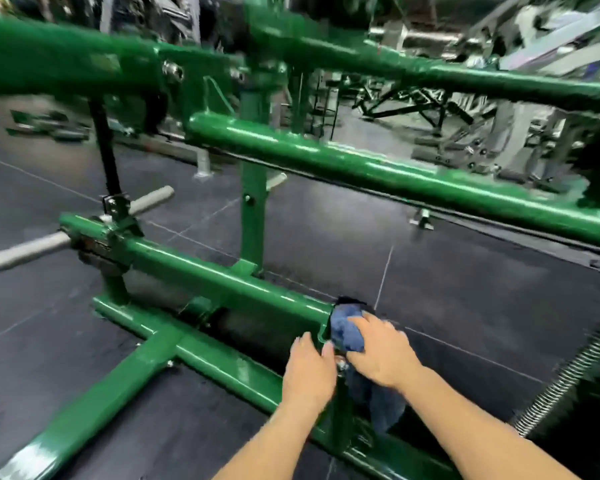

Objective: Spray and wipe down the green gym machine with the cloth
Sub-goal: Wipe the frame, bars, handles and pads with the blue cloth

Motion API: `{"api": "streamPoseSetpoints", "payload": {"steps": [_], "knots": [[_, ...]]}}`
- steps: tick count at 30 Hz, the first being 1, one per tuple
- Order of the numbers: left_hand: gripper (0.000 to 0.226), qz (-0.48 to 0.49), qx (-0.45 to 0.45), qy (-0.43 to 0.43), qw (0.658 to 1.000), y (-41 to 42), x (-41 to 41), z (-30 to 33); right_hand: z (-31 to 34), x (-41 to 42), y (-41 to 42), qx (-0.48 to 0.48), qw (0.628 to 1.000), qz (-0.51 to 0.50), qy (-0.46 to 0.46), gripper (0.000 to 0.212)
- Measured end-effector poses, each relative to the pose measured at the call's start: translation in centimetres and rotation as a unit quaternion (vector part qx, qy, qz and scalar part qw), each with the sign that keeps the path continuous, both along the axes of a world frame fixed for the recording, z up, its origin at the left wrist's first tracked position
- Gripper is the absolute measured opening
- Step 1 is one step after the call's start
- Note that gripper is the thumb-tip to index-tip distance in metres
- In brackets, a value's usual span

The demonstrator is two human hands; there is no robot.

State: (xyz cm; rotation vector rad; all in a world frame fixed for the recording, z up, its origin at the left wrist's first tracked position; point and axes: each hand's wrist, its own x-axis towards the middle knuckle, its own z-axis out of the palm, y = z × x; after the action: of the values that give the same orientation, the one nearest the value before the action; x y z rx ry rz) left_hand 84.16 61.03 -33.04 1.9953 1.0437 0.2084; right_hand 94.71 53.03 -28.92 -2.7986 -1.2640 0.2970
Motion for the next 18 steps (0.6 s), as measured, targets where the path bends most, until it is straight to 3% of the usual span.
{"api": "streamPoseSetpoints", "payload": {"steps": [4,8,12,14,16,18], "knots": [[0.056,0.116,-0.087,-0.125,0.981,0.6,2.6,-4.6,-2.2,3.2,1.7,0.059,0.998,0.007,-0.037,0.034],[0.04,0.162,-0.157,-0.254,0.941,0.3,3.7,-6.9,-3.3,5.2,3.7,0.08,0.994,-0.009,-0.074,0.024],[0.06,0.163,-0.159,-0.328,0.917,0.0,3.6,-8.1,-2.3,2.2,2.9,0.129,0.99,0.004,-0.062,0.004],[0.063,0.162,-0.173,-0.348,0.907,-0.6,3.1,-8.6,-2.1,0.3,1.9,0.141,0.988,0.007,-0.066,0.019],[0.051,0.16,-0.19,-0.366,0.897,-1.1,2.6,-9.0,-2.4,-0.9,1.3,0.14,0.986,0.022,-0.091,0.005],[0.036,0.157,-0.199,-0.382,0.889,-1.3,2.5,-9.9,-3.4,-1.1,1.0,0.128,0.982,0.041,-0.13,0.02]]}}
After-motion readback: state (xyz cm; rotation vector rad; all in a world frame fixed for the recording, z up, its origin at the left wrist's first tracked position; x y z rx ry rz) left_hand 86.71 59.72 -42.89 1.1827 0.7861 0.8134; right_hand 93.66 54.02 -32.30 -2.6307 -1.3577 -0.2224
